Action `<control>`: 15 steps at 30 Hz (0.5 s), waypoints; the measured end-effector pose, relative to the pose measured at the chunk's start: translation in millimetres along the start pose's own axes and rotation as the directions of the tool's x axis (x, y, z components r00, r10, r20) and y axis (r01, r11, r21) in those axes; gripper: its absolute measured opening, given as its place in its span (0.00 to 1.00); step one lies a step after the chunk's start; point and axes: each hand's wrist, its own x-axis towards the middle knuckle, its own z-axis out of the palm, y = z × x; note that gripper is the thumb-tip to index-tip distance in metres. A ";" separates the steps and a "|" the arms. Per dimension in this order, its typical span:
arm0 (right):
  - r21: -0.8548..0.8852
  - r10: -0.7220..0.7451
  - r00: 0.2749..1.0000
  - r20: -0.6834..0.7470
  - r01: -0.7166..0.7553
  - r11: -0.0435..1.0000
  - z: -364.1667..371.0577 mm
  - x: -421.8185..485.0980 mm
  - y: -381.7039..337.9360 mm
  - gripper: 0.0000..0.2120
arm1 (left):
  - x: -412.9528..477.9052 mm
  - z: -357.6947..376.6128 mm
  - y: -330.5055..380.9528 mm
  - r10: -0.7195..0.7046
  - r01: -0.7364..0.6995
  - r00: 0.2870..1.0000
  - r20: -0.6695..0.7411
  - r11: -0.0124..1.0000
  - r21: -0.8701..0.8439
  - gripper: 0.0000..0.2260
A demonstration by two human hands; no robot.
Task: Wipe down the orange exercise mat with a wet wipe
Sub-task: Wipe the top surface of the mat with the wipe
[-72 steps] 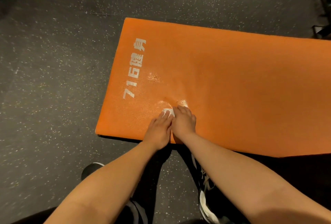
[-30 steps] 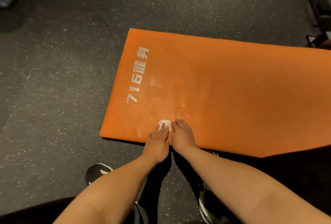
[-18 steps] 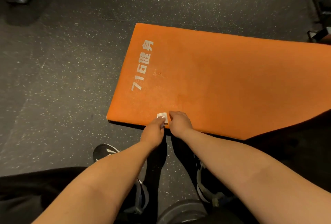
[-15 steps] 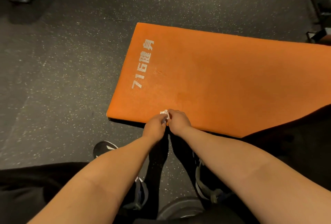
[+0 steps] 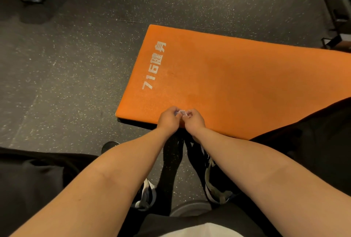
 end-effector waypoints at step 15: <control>0.238 -0.013 1.000 -0.024 0.018 0.971 -9.9 2.8 -15.8 0.14 | 10.5 -9.1 17.7 -0.125 0.102 0.983 -0.137 0.981 -0.162 0.12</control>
